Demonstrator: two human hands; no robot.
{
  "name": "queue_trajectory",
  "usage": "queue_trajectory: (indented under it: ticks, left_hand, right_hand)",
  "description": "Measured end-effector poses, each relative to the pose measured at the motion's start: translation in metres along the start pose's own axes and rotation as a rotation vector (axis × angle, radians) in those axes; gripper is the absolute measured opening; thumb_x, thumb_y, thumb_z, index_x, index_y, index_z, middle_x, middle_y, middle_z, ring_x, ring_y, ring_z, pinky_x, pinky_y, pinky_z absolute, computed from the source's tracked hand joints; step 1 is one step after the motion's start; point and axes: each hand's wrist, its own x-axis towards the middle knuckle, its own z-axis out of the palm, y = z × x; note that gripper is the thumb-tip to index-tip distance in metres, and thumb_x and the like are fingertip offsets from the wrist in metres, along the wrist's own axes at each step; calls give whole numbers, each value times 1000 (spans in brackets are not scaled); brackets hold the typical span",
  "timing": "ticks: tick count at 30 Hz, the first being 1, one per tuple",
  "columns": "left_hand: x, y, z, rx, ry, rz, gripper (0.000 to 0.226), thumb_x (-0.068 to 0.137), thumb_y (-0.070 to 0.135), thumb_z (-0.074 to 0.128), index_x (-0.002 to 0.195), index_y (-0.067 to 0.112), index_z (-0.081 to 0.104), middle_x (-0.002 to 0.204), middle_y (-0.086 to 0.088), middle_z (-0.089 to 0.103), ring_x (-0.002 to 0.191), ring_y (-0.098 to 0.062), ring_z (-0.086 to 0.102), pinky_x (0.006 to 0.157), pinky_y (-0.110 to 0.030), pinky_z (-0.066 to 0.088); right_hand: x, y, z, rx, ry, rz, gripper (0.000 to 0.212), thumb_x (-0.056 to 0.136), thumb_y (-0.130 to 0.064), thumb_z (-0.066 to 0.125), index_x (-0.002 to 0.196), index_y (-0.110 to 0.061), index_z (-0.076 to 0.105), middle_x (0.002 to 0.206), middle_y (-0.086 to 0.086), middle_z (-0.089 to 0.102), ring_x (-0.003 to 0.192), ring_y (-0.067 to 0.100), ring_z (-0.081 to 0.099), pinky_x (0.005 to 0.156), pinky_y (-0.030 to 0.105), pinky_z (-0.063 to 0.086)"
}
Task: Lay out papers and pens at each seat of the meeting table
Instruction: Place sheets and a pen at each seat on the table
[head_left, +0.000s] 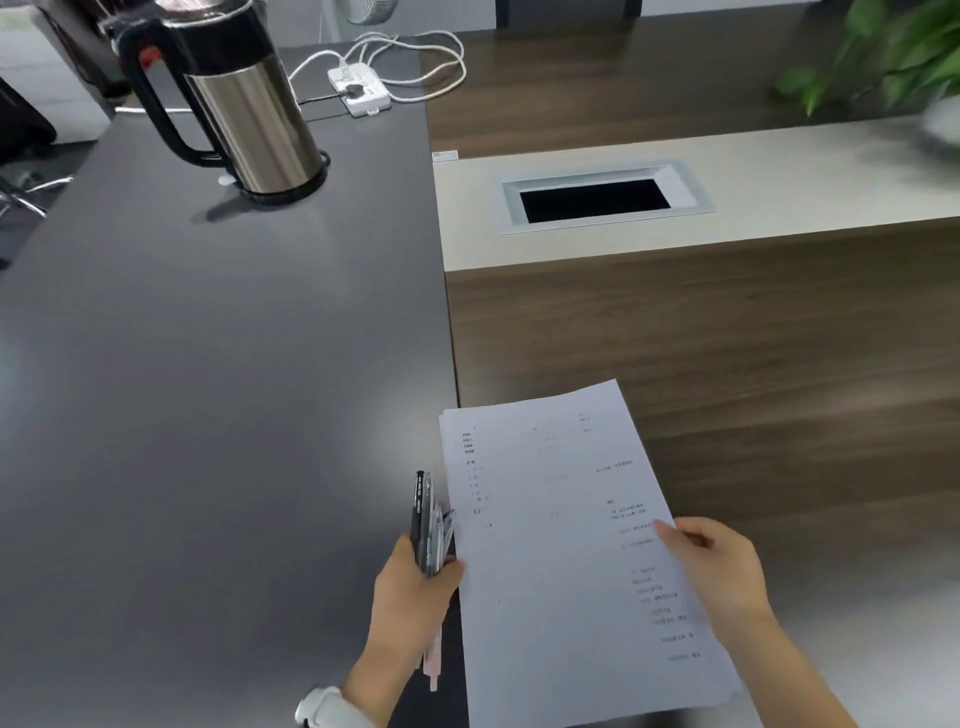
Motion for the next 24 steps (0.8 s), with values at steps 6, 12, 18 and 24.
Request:
queue_trajectory:
  ticks: [6, 12, 18, 24]
  left_hand:
    - [1, 7, 4, 64, 49, 31, 11, 84, 13, 60, 88, 9, 51, 76, -12, 61, 60, -20, 49, 55, -29, 43]
    - [9, 48, 31, 197, -10, 285, 13, 89, 23, 60, 94, 19, 48, 71, -1, 59, 55, -16, 53, 46, -14, 39]
    - [21, 108, 125, 769, -327, 679, 43, 91, 43, 52, 128, 22, 42, 124, 4, 54, 106, -19, 57, 83, -28, 45]
    - [40, 160, 222, 1088, -449, 821, 67, 89, 49, 52, 142, 15, 28, 161, 1, 4, 121, -28, 53, 93, -37, 47]
  right_hand:
    - [7, 6, -15, 9, 44, -27, 7, 85, -21, 66, 79, -20, 68, 80, -6, 67, 82, 18, 61, 74, 29, 41]
    - [38, 5, -65, 65, 143, -25, 11, 88, -24, 60, 87, -15, 67, 83, 2, 69, 79, 23, 64, 67, 31, 46]
    - [92, 5, -128, -82, 319, -55, 19, 90, -25, 57, 100, -11, 66, 88, 6, 62, 89, 24, 56, 77, 30, 36]
    - [142, 5, -167, -279, 452, 13, 31, 92, -37, 51, 112, -18, 64, 109, 10, 67, 106, 34, 54, 97, 43, 36]
